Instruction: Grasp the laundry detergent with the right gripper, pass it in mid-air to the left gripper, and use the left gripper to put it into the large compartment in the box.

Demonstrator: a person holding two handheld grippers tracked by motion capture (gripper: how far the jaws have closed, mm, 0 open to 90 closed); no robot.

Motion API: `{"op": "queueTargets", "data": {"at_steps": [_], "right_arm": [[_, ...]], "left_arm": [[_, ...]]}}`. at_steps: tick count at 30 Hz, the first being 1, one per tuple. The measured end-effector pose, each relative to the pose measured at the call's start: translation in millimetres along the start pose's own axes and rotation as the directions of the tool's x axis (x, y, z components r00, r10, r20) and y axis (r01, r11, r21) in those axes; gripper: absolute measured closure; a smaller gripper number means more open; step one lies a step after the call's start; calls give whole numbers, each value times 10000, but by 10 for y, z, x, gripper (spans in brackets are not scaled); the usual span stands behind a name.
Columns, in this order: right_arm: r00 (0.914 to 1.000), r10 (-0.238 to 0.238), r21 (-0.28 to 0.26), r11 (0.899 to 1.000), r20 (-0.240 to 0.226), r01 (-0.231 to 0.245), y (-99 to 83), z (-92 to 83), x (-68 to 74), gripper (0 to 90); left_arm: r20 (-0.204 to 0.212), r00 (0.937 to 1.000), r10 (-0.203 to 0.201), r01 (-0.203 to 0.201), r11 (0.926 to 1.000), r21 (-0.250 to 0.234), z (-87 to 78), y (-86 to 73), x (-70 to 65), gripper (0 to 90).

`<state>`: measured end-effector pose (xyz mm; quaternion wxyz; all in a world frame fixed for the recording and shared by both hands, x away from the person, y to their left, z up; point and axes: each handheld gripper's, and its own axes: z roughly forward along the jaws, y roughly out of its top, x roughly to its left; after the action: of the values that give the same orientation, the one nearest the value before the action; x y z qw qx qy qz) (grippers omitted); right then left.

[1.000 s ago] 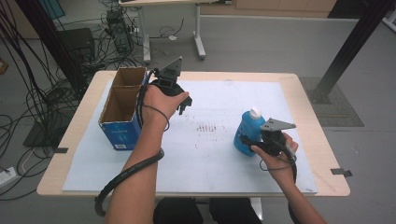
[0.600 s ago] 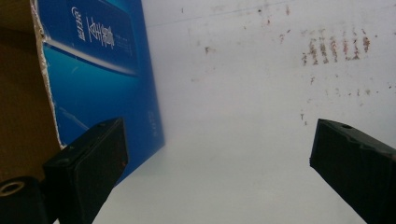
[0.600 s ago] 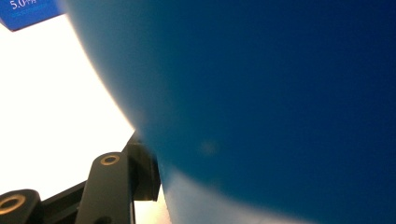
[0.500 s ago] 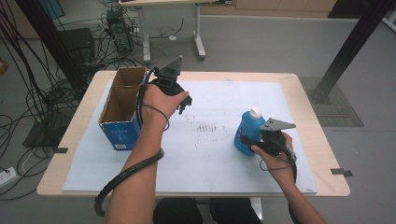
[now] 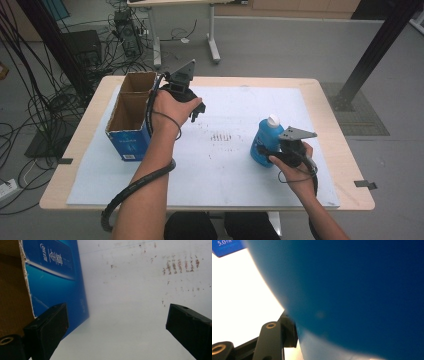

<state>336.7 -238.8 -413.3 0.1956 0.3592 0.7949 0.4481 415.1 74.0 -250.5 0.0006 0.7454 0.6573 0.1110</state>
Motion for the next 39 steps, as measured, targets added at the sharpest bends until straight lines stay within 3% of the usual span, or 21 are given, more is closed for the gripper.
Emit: {"op": "queueTargets", "data": {"at_steps": [39], "right_arm": [[10000,70,-5,10000,-35,-70,-3,-3,-6,429]], "left_arm": [[-46,10000,58,-58,10000,-20,-35,4,-24,51]]}}
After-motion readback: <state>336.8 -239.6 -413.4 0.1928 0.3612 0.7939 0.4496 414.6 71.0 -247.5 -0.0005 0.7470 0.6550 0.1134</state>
